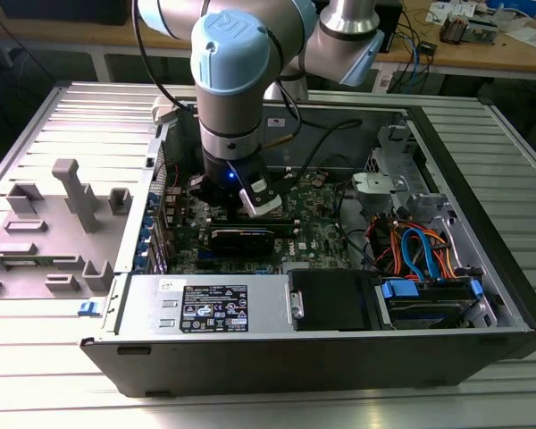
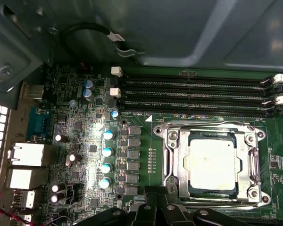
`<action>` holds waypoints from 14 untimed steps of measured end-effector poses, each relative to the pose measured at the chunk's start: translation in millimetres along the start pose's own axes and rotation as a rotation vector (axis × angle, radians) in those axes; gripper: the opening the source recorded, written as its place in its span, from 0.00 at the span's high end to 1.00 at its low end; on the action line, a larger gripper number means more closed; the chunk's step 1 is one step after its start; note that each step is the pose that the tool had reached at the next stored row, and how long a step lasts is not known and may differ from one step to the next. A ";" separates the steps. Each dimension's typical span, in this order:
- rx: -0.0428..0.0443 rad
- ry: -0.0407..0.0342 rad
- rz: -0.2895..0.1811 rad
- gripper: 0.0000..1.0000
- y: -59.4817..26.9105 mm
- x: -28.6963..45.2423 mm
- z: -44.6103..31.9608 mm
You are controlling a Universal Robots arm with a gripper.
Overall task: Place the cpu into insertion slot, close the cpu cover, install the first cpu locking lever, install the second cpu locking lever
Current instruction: 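Install the second cpu locking lever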
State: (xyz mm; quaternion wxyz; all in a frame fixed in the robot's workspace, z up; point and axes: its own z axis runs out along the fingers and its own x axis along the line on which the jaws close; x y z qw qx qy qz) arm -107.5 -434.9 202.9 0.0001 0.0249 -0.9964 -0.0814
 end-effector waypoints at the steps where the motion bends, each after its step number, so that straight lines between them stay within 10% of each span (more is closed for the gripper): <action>1: 0.0000 0.0000 0.000 0.89 0.2 0.0 -0.7; 14: 0.0005 0.0002 0.000 0.89 2.7 0.0 -16.8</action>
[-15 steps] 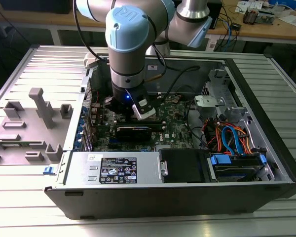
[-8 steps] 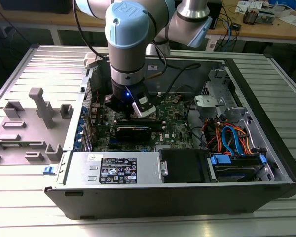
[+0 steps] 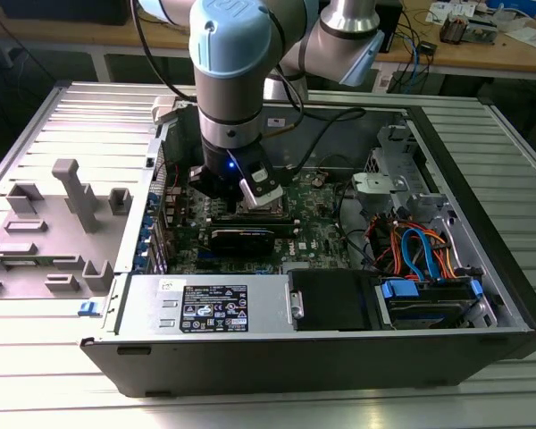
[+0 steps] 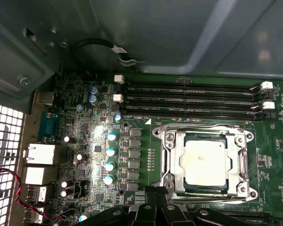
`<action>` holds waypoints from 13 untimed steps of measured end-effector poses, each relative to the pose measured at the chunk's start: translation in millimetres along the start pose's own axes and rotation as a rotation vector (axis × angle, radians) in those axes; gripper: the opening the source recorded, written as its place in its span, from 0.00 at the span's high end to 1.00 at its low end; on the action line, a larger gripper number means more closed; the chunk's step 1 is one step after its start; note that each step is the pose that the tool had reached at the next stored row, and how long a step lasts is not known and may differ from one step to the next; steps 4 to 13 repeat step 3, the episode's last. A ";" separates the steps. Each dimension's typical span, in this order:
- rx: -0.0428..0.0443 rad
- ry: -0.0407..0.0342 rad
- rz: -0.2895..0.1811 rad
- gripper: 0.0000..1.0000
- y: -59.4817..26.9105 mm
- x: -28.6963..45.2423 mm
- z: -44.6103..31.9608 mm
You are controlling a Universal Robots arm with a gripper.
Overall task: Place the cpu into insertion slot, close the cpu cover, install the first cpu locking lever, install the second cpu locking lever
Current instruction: 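Install the second cpu locking lever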
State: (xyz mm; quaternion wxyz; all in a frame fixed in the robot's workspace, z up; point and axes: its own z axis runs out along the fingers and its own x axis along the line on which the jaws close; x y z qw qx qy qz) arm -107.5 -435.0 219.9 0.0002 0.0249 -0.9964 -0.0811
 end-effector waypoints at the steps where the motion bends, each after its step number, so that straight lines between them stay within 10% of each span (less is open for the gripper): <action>1: 0.0000 0.0000 0.000 0.89 0.0 0.0 -0.2; 13: 0.0000 0.0000 0.000 0.89 0.0 0.0 -0.2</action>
